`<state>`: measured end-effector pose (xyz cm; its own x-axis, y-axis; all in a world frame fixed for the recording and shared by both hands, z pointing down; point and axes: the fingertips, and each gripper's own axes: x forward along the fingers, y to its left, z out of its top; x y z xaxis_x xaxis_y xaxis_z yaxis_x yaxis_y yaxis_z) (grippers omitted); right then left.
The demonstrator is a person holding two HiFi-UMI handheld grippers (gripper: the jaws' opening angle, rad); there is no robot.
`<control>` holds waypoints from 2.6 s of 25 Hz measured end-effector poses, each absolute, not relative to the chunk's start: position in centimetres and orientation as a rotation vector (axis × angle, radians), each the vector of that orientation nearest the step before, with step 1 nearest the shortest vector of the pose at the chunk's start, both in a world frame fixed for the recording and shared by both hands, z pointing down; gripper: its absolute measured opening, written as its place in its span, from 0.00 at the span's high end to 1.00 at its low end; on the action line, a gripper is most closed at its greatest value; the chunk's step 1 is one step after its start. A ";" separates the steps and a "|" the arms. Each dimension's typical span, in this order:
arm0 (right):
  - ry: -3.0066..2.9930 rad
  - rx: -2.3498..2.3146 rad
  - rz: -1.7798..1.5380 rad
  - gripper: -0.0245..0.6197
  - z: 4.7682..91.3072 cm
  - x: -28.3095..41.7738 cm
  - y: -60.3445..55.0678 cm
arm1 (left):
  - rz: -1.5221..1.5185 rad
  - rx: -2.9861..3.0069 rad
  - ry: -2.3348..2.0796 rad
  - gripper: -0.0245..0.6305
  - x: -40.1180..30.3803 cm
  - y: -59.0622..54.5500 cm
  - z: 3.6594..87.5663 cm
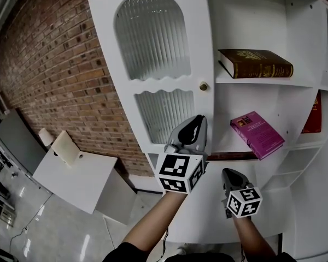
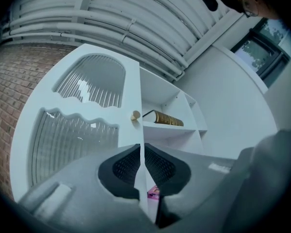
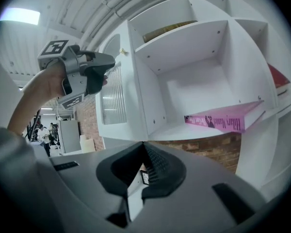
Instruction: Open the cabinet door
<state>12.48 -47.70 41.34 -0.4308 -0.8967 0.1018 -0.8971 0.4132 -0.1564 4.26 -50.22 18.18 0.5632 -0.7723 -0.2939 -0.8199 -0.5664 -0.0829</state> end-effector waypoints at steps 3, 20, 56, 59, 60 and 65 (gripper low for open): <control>-2.657 1.667 0.276 0.96 40.5 12.3 -48.1 | 0.350 -2.560 1.329 0.93 4.3 -50.4 16.5; -2.707 1.560 0.195 0.96 38.8 10.6 -49.5 | 0.314 -2.410 1.330 0.74 5.2 -52.0 10.6; -2.728 1.334 0.191 0.78 41.6 7.7 -51.9 | 0.382 -2.417 1.396 0.83 4.5 -49.7 10.2; -2.713 1.316 0.181 0.78 42.1 7.3 -52.5 | 0.379 -2.413 1.404 0.83 4.4 -49.5 10.2; -2.715 1.306 0.178 0.78 42.1 7.1 -52.6 | 0.374 -2.411 1.408 0.83 4.3 -49.4 10.2; -2.751 1.242 0.186 0.78 42.0 6.8 -52.5 | 0.379 -2.404 1.431 0.83 4.2 -49.2 10.1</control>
